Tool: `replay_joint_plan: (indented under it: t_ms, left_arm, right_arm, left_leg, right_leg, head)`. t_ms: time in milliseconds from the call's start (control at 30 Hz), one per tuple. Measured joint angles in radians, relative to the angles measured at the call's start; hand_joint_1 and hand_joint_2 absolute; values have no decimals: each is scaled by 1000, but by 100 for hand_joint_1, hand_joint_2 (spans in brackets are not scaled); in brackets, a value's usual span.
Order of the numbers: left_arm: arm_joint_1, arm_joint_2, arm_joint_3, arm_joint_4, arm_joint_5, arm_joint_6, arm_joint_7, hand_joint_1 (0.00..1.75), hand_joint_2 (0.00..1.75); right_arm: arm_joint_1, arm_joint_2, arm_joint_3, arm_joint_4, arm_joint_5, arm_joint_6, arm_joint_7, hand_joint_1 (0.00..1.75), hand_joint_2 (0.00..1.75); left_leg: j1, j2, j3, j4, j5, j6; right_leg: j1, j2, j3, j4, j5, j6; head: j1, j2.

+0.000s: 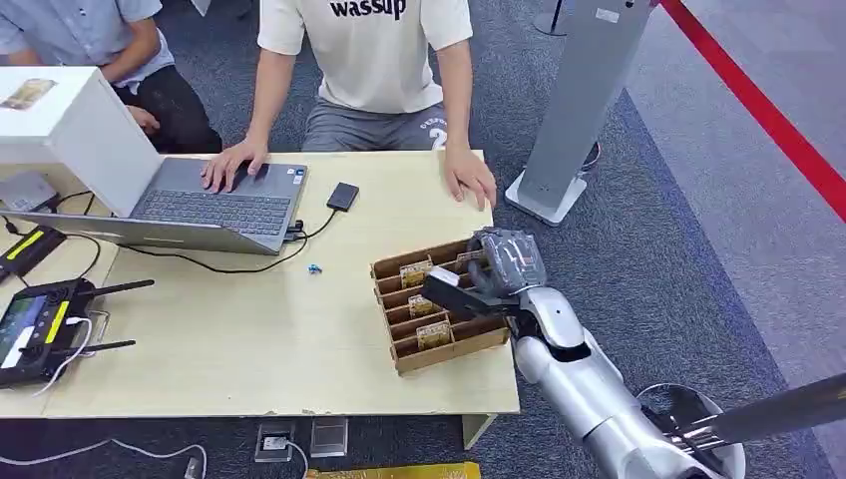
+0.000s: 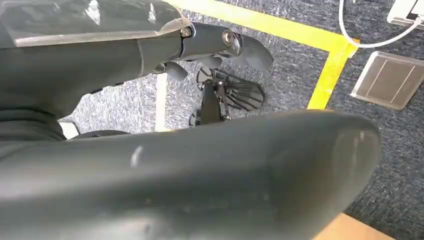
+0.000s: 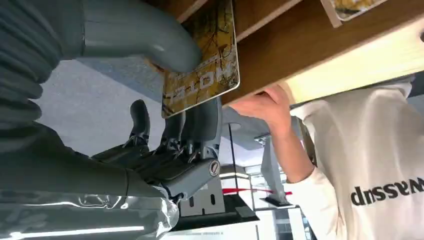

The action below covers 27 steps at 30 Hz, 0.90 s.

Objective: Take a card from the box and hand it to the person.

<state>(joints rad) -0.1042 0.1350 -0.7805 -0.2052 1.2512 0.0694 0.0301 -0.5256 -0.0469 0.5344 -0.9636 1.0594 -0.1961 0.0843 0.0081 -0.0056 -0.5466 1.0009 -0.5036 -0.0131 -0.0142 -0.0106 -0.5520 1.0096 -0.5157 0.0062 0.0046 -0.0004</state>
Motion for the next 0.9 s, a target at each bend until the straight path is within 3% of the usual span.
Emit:
replay_joint_plan:
  t_ms: [33, 100, 167, 200, 267, 633, 900]
  left_arm:
    - [0, 0, 1, 0, -2, -1, 0, 0, 0]
    - [0, 0, 1, 0, -4, -2, 0, 0, 0]
    - [0, 0, 4, 0, -6, -5, 0, 0, 0]
    - [0, 0, 6, 0, -7, -6, 0, 0, 0]
    - [0, 0, 7, 0, -10, -7, 0, 0, 0]
    - [1, 0, 8, 0, -23, -16, -3, 0, 0]
    - [1, 0, 8, 0, -25, -16, -3, 0, 0]
  right_arm:
    - [0, 0, 0, -5, 0, 0, 0, 106, 175]
    - [1, -3, -2, -23, 0, 1, 3, 119, 175]
    - [1, -4, -3, -42, 2, 4, 6, 141, 175]
    - [3, -6, -4, -56, 4, 5, 7, 143, 175]
    - [6, -10, -5, -78, 6, 5, 8, 175, 175]
    - [29, -29, -27, -217, 15, -8, -6, 175, 175]
    - [51, -36, -32, -243, 25, -17, -32, 175, 175]
  left_leg:
    - [0, 0, 0, 0, 0, 0]
    - [0, 0, 0, 0, 0, 0]
    - [0, 0, 0, 0, 0, 0]
    - [0, 0, 0, 0, 0, 0]
    - [0, 0, 0, 0, 0, 0]
    - [0, 0, 0, 0, 0, 0]
    - [0, 0, 0, 0, 0, 0]
  right_leg:
    - [0, 0, 0, 0, 0, 0]
    - [0, 0, 0, 0, 0, 0]
    - [0, 0, 0, 0, 0, 0]
    - [0, 0, 0, 0, 0, 0]
    - [0, 0, 0, 0, 0, 0]
    - [0, 0, 0, 0, 0, 0]
    - [0, 0, 0, 0, 0, 0]
  head:
    - [0, 0]
    - [0, 0]
    - [0, 0]
    - [0, 0]
    - [0, 0]
    - [0, 0]
    - [0, 0]
